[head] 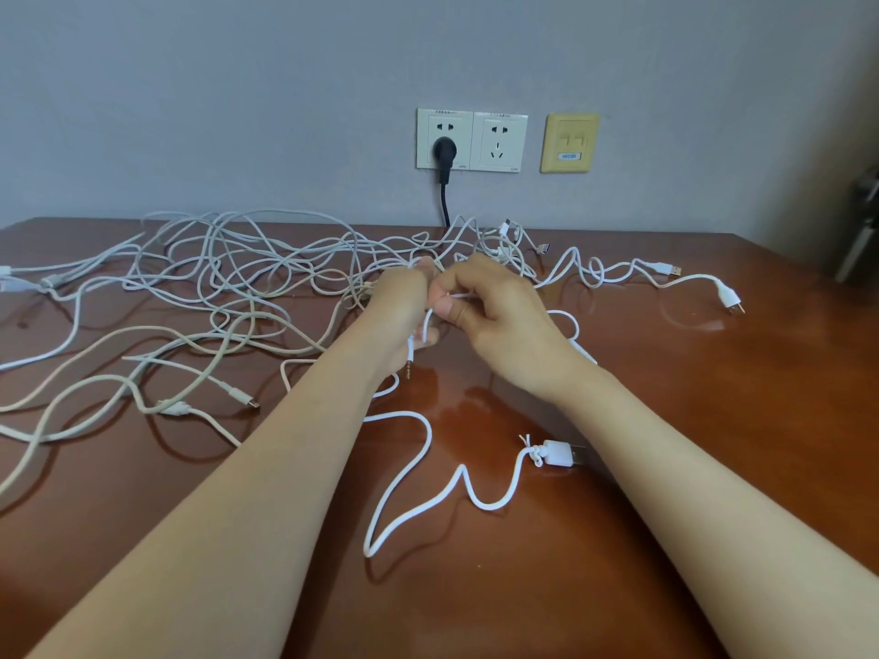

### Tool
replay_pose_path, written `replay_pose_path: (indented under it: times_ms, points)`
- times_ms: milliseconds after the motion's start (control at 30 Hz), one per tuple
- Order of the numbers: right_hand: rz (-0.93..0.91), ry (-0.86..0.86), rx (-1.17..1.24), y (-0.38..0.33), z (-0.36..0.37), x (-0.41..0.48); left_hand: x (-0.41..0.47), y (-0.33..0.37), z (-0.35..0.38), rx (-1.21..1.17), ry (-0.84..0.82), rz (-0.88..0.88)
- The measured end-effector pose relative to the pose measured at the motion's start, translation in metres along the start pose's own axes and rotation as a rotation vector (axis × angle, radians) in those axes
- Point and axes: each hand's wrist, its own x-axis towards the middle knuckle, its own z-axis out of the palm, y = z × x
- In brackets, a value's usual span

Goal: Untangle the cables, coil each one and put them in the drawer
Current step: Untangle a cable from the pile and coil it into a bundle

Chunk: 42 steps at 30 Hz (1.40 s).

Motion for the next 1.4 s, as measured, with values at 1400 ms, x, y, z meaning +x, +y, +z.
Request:
replay_pose_path:
  times_ms: [1400]
  points:
    - [0.396, -0.109, 0.316, 0.015, -0.006, 0.003, 0.000, -0.003, -0.004, -0.012, -0.046, 0.175]
